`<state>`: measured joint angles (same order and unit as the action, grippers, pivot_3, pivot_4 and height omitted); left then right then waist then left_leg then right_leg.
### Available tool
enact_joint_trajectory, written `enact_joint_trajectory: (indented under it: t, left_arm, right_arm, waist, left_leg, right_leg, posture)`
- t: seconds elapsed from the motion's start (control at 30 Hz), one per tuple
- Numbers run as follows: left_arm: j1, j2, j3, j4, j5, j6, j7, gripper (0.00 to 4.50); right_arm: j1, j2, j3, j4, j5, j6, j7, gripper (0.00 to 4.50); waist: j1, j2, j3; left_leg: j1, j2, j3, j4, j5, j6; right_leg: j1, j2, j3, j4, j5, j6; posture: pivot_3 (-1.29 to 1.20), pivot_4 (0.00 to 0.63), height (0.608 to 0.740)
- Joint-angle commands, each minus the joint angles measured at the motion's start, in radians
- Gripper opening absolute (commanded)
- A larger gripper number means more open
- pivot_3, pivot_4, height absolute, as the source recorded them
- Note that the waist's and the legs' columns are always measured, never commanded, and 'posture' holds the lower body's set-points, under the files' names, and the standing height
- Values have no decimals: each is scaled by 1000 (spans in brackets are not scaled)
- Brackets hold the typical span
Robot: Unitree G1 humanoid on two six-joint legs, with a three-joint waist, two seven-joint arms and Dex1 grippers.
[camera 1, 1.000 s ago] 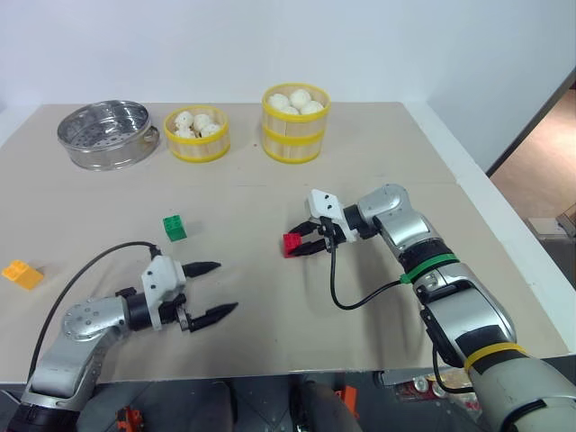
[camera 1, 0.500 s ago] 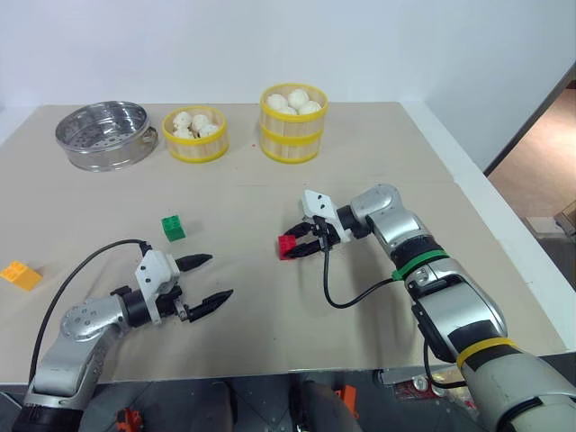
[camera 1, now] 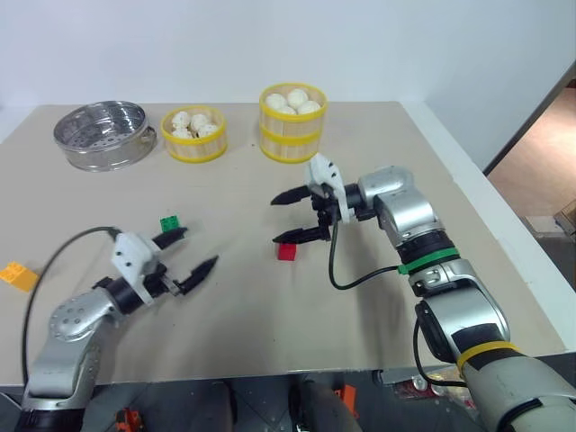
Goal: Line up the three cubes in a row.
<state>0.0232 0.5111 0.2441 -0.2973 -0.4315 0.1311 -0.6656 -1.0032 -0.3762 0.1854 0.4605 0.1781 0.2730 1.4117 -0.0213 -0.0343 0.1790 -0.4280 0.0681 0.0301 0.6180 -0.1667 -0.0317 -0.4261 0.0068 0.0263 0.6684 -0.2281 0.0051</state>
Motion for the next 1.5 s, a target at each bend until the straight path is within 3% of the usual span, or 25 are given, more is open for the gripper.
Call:
enact_joint_trajectory:
  t: [0.03,0.23,0.4,0.8,1.17,1.5]
  left_arm:
    - [0,20,79,11,-24,16,28,4500]
    - [-139,166,112,264,-65,-5,-177,4500]
    - [-313,263,47,509,-51,-32,-396,4500]
    - [-572,261,-58,910,66,-146,-562,4500]
    - [-740,249,-151,1212,205,-320,-660,4500]
    - [-881,219,-186,1436,313,-439,-630,4500]
  right_arm:
    - [94,-9,-36,-276,61,113,-99,4488]
    - [152,-15,-23,-414,91,185,-174,4488]
    - [159,-29,-19,-400,81,143,-209,4488]
    - [193,-29,-105,-504,238,262,-295,4488]
    - [266,-81,-82,-577,233,245,-314,4488]
    - [289,-98,-76,-605,225,233,-338,4488]
  waist:
    - [1,0,0]
    - [0,0,0]
    - [0,0,0]
    - [0,-1,-1]
    - [-1,-1,-1]
    - [-1,-1,-1]
  left_leg:
    - [0,0,0,0,0,0]
    - [0,0,-1,1,1,-2]
    - [1,0,-1,1,2,-1]
    - [-11,0,-1,1,2,-2]
    - [-10,0,-2,6,2,-1]
    - [-11,0,-2,7,2,-1]
  right_leg:
    - [0,0,0,0,0,0]
    - [-1,1,-2,0,0,-5]
    - [0,1,-2,0,2,-7]
    - [-14,3,0,6,1,-2]
    - [-15,4,-1,13,0,-3]
    - [-15,4,0,13,0,-2]
  posture:
    - [0,150,740]
    - [0,150,740]
    - [0,150,740]
    - [0,150,740]
    - [0,150,740]
    - [0,150,740]
